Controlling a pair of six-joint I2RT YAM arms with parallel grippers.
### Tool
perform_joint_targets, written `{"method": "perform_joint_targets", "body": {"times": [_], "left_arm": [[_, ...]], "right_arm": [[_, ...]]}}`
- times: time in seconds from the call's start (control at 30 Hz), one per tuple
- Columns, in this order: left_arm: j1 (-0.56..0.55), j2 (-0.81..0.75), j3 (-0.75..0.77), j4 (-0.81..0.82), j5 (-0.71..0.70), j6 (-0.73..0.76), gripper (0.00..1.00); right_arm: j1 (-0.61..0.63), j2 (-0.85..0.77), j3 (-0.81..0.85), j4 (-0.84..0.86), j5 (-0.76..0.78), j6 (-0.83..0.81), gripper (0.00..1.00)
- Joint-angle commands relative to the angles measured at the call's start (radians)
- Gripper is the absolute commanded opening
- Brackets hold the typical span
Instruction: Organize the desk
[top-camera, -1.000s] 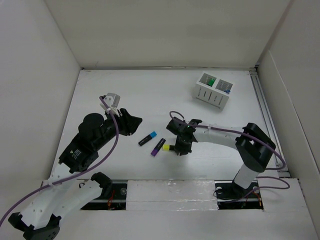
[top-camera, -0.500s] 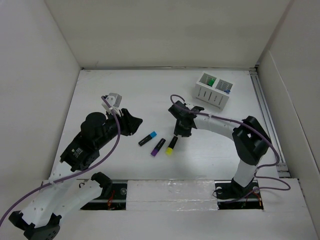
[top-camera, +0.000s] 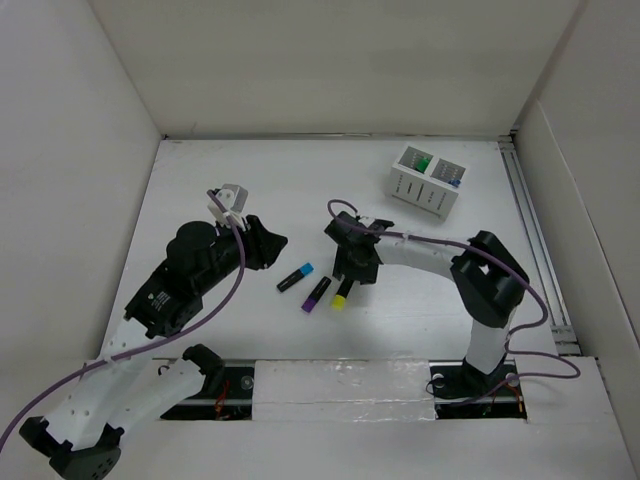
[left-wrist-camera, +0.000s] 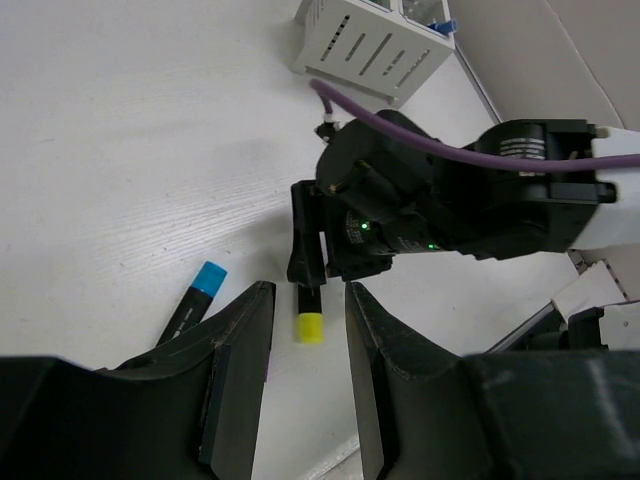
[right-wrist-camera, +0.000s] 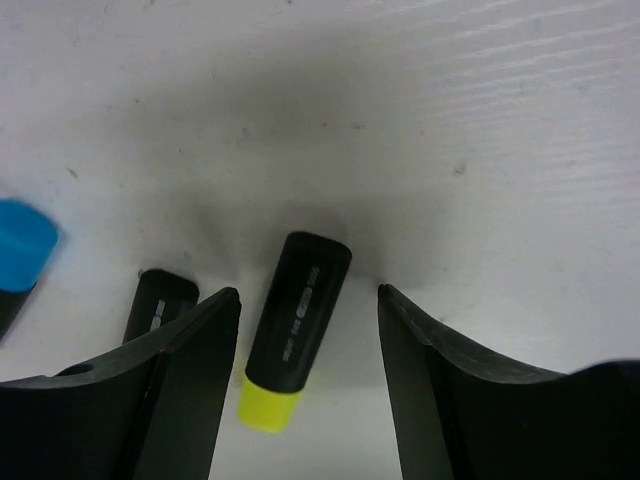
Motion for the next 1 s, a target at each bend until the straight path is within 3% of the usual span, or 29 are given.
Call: {"method": "perform_joint_targets", "body": {"times": [0.0,0.03,0.17,0.47,0.77,0.97], "left_arm": [[-0.003,-0.013,-0.016,0.046,0.025,-0.006,0.32],[-0.003,-0.013,-0.018,0.046,0.027,-0.006,0.32],[-0.003,-0.019,-0.018,0.039,0.014,-0.003,0.32],[-0.003,-0.026,-0.007,0.027,-0.030,0.018,0.33],[-0.003,-0.019,0.018,0.032,-0.006,0.006,0.33],[-0.003,-0.019,0.035,0.004,-0.032,-0.008,0.33]], "right_arm": [[0.003,0.062,0.074,-0.004,-0.011,0.029,0.63],[0.003,0.071,0.073,0.001,-0.011,0.035,0.62],[0.003,0.093,0.065,-0.019,0.031,0.060,0.41],[0.003,0.045,0.033,-0.062,0.073,0.025,0.11],[-0.098,-0.154,0.186,-0.068,0.127,-0.076,0.07],[-0.337,-0.180,0.353,0.013,0.087,-0.202,0.06]]}}
